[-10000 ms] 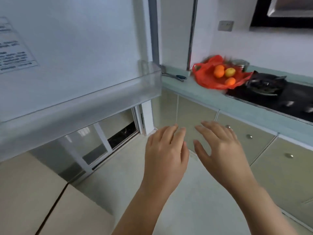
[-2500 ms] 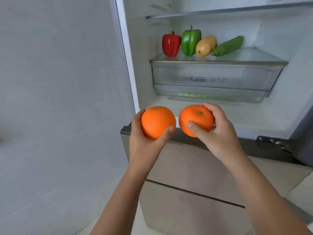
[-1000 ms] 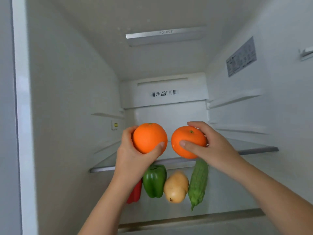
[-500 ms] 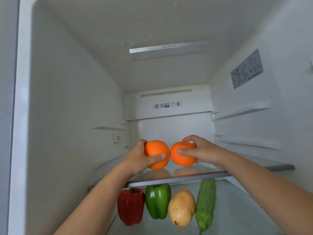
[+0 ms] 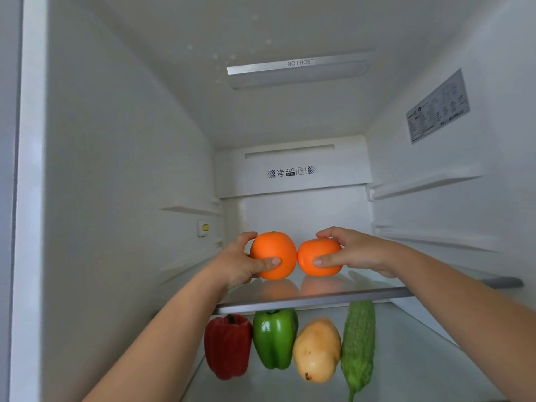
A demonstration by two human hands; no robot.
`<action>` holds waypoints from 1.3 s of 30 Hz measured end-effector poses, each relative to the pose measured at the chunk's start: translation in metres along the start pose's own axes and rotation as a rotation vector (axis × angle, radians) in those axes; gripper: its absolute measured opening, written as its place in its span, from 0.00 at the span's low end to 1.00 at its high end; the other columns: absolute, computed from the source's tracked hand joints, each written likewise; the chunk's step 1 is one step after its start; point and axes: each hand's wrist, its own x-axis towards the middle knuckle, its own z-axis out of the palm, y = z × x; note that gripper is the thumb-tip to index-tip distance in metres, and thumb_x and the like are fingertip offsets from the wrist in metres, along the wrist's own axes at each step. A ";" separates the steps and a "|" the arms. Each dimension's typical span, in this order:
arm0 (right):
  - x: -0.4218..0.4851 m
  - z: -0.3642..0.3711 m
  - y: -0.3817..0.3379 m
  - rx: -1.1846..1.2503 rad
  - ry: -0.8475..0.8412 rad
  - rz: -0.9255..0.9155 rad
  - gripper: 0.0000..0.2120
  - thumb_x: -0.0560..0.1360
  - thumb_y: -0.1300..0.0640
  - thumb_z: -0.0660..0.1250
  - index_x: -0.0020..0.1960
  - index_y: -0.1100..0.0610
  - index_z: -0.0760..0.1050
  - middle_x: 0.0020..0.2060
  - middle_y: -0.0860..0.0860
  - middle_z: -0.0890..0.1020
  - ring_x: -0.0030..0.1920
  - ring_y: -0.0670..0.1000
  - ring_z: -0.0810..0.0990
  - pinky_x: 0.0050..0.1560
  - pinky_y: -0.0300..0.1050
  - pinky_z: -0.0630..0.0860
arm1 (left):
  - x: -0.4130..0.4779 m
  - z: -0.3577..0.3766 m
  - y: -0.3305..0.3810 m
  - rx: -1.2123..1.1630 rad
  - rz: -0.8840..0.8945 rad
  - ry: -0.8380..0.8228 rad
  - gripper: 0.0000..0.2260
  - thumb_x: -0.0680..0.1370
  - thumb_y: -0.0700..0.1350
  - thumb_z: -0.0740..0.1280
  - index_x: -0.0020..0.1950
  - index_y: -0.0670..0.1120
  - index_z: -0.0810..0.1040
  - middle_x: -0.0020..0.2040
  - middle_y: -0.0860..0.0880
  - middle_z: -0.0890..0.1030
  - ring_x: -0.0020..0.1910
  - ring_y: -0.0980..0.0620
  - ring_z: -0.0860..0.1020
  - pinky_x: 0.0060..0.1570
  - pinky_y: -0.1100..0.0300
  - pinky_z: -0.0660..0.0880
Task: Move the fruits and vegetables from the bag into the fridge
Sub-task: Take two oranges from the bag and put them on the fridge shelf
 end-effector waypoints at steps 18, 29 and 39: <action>-0.007 0.002 0.002 -0.052 0.052 -0.044 0.33 0.71 0.52 0.70 0.71 0.48 0.59 0.69 0.53 0.64 0.57 0.48 0.65 0.55 0.41 0.63 | -0.002 0.002 0.001 0.051 0.074 0.021 0.35 0.70 0.45 0.73 0.73 0.53 0.60 0.67 0.40 0.68 0.62 0.44 0.70 0.59 0.54 0.68; -0.015 0.000 -0.001 -0.088 0.122 -0.037 0.33 0.70 0.50 0.71 0.70 0.48 0.59 0.70 0.53 0.64 0.63 0.53 0.70 0.58 0.44 0.67 | -0.015 0.003 0.008 0.163 0.118 0.184 0.35 0.72 0.49 0.71 0.74 0.51 0.57 0.71 0.42 0.64 0.68 0.45 0.65 0.62 0.53 0.65; -0.064 0.016 -0.016 -0.367 0.419 -0.114 0.27 0.74 0.46 0.64 0.70 0.50 0.60 0.68 0.50 0.67 0.64 0.50 0.68 0.57 0.44 0.66 | -0.069 0.023 0.020 0.725 0.367 0.491 0.25 0.76 0.54 0.63 0.71 0.48 0.65 0.66 0.46 0.70 0.62 0.45 0.70 0.57 0.52 0.70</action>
